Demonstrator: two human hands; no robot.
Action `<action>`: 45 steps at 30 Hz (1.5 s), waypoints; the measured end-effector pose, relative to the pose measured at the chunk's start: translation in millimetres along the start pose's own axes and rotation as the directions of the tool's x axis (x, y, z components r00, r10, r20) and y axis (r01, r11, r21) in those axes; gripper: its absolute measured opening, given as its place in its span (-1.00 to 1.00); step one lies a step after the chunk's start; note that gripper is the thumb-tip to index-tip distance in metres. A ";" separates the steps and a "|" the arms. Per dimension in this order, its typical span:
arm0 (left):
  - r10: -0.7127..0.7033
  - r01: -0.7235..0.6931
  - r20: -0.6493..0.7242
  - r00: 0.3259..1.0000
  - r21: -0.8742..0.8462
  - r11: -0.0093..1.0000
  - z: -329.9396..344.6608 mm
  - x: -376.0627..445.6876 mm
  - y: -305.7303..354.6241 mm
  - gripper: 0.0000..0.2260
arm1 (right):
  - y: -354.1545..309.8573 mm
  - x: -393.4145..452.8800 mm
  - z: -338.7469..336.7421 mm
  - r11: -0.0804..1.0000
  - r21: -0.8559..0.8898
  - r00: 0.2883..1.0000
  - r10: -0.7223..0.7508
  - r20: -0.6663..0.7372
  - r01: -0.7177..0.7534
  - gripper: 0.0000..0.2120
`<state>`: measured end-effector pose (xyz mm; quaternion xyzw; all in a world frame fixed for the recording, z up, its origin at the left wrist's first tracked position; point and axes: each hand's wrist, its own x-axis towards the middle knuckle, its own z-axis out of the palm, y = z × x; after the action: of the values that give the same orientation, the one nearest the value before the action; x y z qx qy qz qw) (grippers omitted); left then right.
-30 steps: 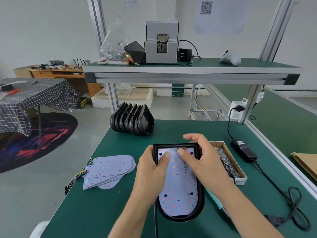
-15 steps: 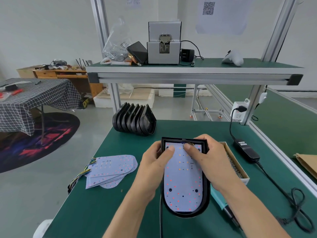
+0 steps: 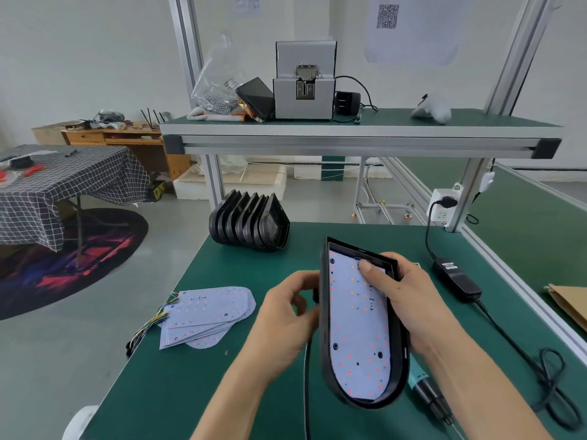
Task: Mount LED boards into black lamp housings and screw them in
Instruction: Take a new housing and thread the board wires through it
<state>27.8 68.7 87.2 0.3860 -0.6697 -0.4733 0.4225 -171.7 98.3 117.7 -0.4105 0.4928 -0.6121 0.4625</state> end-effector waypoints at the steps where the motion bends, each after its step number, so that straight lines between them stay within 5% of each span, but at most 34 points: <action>1: -0.004 0.005 -0.020 1.000 0.049 0.999 3.9 -3.1 0.4 -0.61 | -1.1 -0.4 -1.6 0.999 0.033 1.000 0.020 0.009 -0.020 -0.65; 5: -0.088 0.084 -0.016 0.996 -0.196 0.977 22.5 -9.7 -3.6 -0.82 | 0.7 1.1 -8.5 0.991 0.109 0.997 0.068 0.046 -0.072 -0.64; 13: -0.116 0.123 0.041 0.992 -0.319 0.940 13.7 -18.2 1.2 -0.66 | 15.8 0.2 -21.3 0.942 0.254 0.973 0.193 0.125 -0.220 -0.85; 17: -0.150 0.154 0.038 0.988 -0.318 0.935 -3.2 -12.5 6.8 -0.67 | 32.0 -1.4 -18.1 0.818 0.486 0.944 0.197 0.263 -0.307 -0.49; 19: -0.180 0.192 0.067 0.981 -0.400 0.896 -8.1 -9.0 7.4 -0.70 | 38.7 0.0 -16.5 0.772 0.547 0.918 0.120 0.377 -0.325 -0.56; 22: -0.205 0.216 0.077 0.976 -0.485 0.847 -7.0 -6.3 7.8 -0.72 | 56.1 1.5 -9.4 0.564 0.714 0.869 0.015 0.494 -0.416 -0.75; 25: -0.186 0.193 0.068 0.980 -0.537 0.821 -3.5 -6.3 13.9 -0.73 | 71.9 4.9 -4.6 0.448 0.759 0.879 0.174 0.444 -0.472 -0.69; 30: -0.112 0.086 -0.011 0.994 -0.563 0.822 -5.1 -4.3 33.7 -0.72 | 93.2 0.5 3.0 0.861 0.416 0.955 0.243 0.171 -0.294 -0.70; 33: -0.054 0.032 -0.037 0.998 -0.443 0.896 -5.8 -1.9 44.3 -0.71 | 87.8 -5.1 9.2 0.935 0.257 0.960 0.198 0.200 -0.246 -0.64; 36: -0.038 0.031 -0.022 0.999 -0.261 0.965 -8.6 -2.3 49.8 -0.71 | 69.3 3.3 -4.7 0.939 0.312 0.987 0.117 0.107 -0.145 -0.67; 39: -0.035 0.034 -0.029 0.999 -0.057 0.998 -10.9 -1.3 49.7 -0.69 | 30.8 0.9 -18.7 0.983 0.100 0.987 -0.148 -0.067 0.154 -0.71; 41: -0.033 0.034 -0.024 0.999 0.022 0.999 -9.9 1.2 49.4 -0.68 | 3.0 -7.6 -16.2 0.857 -0.273 0.899 -0.427 0.098 0.437 -0.68; 43: -0.015 0.017 -0.018 1.000 0.095 0.995 -5.3 4.3 50.9 -0.69 | -15.1 -11.6 -0.8 0.669 -0.490 0.829 -0.442 0.343 0.559 -0.67; 45: -0.013 0.015 -0.021 1.000 0.103 0.995 -1.6 6.4 50.9 -0.71 | -17.8 -12.9 18.5 0.600 -0.562 0.821 -0.377 0.429 0.570 -0.71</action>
<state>21.1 75.4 137.7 0.4168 -0.6863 -0.4369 0.4054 -153.8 108.2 137.9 -0.7427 0.4833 -0.4334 0.1640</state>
